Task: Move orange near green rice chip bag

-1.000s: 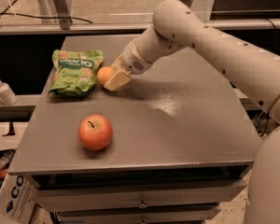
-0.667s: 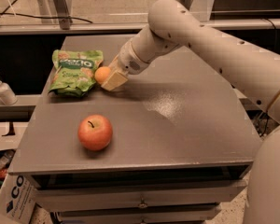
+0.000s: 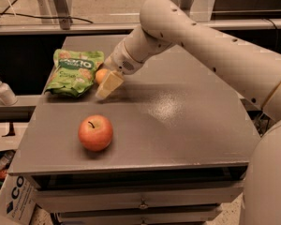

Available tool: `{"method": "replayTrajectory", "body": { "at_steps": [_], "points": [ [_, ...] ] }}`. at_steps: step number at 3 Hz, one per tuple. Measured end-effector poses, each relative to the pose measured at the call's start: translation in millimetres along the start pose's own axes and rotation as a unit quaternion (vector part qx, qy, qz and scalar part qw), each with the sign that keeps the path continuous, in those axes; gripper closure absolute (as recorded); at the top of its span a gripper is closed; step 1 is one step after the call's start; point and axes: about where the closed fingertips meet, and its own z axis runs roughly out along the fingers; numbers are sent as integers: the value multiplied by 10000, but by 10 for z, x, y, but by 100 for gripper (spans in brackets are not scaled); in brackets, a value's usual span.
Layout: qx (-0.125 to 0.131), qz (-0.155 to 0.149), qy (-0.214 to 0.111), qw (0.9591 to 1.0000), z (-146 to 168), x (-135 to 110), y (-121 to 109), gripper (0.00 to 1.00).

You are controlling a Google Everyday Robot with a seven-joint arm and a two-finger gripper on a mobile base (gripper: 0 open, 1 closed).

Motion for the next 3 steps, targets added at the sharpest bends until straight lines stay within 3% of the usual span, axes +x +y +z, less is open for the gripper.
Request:
{"method": "replayTrajectory", "body": {
  "at_steps": [2, 3],
  "points": [
    [134, 75, -41, 9999, -155, 56, -20, 0],
    [452, 242, -389, 9979, -481, 199, -84, 0]
  ]
}}
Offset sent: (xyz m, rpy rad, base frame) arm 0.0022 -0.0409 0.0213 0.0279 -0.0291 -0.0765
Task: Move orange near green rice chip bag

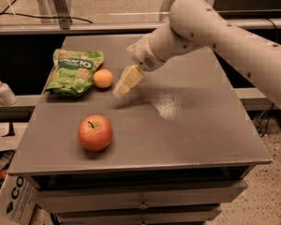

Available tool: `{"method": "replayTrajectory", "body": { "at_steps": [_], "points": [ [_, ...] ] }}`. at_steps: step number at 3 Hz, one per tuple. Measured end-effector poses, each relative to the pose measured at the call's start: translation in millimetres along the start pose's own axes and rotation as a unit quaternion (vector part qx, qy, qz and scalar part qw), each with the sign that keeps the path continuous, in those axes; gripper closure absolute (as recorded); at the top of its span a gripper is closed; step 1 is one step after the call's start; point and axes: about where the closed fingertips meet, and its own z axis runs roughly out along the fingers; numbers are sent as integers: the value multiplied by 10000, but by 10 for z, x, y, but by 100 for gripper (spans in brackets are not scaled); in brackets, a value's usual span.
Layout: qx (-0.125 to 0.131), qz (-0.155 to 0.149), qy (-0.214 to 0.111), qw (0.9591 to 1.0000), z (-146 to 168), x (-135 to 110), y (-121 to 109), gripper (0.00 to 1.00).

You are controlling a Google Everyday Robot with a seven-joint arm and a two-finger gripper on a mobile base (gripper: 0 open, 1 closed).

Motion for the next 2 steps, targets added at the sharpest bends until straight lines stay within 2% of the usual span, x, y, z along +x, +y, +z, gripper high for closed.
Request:
{"method": "replayTrajectory", "body": {
  "at_steps": [1, 2],
  "points": [
    [479, 241, -524, 9972, -523, 246, -155, 0],
    [597, 340, -542, 9962, -685, 377, -172, 0]
  ]
}}
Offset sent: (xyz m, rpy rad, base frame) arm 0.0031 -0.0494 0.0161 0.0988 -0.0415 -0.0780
